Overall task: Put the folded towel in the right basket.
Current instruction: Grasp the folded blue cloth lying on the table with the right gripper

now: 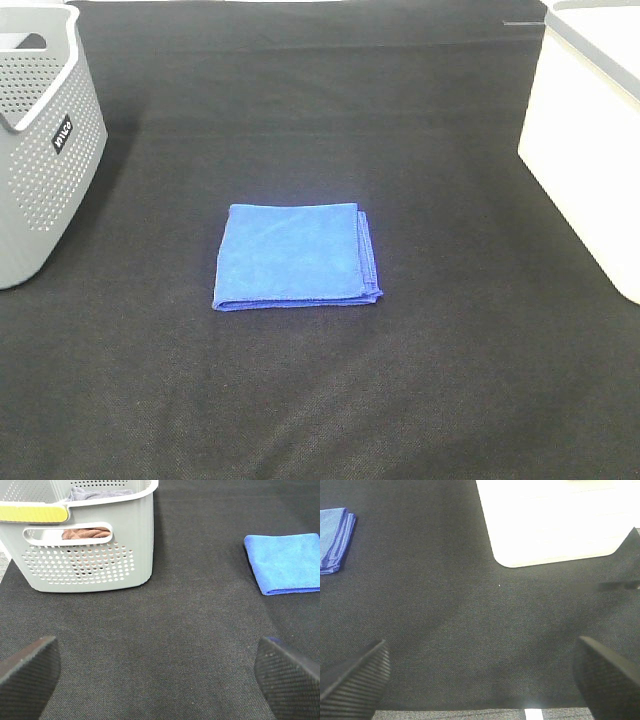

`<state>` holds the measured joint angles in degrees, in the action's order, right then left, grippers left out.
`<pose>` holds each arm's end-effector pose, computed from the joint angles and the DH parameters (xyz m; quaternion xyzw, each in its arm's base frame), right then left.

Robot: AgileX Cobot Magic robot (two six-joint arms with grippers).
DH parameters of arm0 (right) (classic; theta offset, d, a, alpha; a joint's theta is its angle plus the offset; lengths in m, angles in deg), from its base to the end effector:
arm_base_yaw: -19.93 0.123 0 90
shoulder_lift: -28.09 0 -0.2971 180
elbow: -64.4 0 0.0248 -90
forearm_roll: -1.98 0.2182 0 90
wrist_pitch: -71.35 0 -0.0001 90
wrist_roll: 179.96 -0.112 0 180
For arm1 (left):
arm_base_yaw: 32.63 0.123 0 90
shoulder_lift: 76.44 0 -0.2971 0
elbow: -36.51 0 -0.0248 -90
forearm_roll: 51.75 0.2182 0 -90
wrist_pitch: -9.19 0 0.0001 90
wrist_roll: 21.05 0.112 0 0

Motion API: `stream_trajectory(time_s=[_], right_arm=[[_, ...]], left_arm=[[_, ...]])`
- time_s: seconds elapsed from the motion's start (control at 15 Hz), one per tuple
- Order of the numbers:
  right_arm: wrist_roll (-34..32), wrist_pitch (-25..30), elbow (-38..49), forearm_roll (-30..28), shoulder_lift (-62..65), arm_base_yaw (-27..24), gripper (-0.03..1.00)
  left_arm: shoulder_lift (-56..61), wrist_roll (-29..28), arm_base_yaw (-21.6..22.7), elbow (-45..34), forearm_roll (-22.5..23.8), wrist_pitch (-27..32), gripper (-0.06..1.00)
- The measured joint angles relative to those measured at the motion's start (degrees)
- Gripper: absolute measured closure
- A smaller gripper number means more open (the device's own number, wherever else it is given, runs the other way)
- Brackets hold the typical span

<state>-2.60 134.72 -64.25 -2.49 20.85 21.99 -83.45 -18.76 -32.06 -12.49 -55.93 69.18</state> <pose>-0.0263 -0.0088 0.2362 0.0060 0.8738 -0.0191 0.4859 -0.0273 -0.0073 0.2528 0.0140 0.8474 -0.0232 0.5303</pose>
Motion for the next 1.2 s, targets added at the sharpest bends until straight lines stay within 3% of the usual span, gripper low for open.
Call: stream_trajectory(time_s=[1.2], right_arm=[[0.0, 0.0, 0.0, 0.0, 0.0, 0.0, 0.0]], left_arm=[[0.0, 0.0, 0.0, 0.0, 0.1, 0.0, -0.03]])
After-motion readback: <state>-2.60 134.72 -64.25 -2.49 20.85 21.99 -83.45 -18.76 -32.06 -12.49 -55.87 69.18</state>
